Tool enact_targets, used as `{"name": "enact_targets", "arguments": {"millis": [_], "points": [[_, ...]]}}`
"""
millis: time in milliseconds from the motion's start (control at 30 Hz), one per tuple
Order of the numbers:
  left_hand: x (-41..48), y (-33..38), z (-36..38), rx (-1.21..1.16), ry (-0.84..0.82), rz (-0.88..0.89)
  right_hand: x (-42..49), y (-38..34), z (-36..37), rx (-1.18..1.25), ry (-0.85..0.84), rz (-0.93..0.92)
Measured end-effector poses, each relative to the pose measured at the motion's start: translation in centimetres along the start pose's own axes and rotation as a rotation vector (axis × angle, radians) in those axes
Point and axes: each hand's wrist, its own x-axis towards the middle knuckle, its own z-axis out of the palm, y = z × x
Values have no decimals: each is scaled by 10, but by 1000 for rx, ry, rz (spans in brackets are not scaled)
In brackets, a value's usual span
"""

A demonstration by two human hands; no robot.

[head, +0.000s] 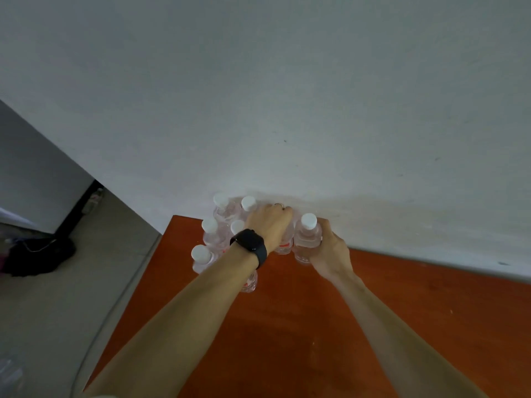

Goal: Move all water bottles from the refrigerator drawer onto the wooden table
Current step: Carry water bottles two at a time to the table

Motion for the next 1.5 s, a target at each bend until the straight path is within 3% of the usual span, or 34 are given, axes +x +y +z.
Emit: {"name": "enact_targets", "arguments": {"millis": [133, 700, 1033, 1267, 1500], "points": [[3, -15, -8, -94, -73, -13, 2, -6, 7, 49, 5, 11], [11, -18, -13, -66, -35, -30, 9, -12, 8, 30, -5, 16], [8, -17, -13, -195, -81, -61, 6, -9, 6, 65, -25, -13], [-8, -11, -24, -144, -3, -25, -26, -7, -8, 161, 35, 42], [-57, 8, -41, -276, 64, 61, -111, -14, -28, 80, 137, 60]]}}
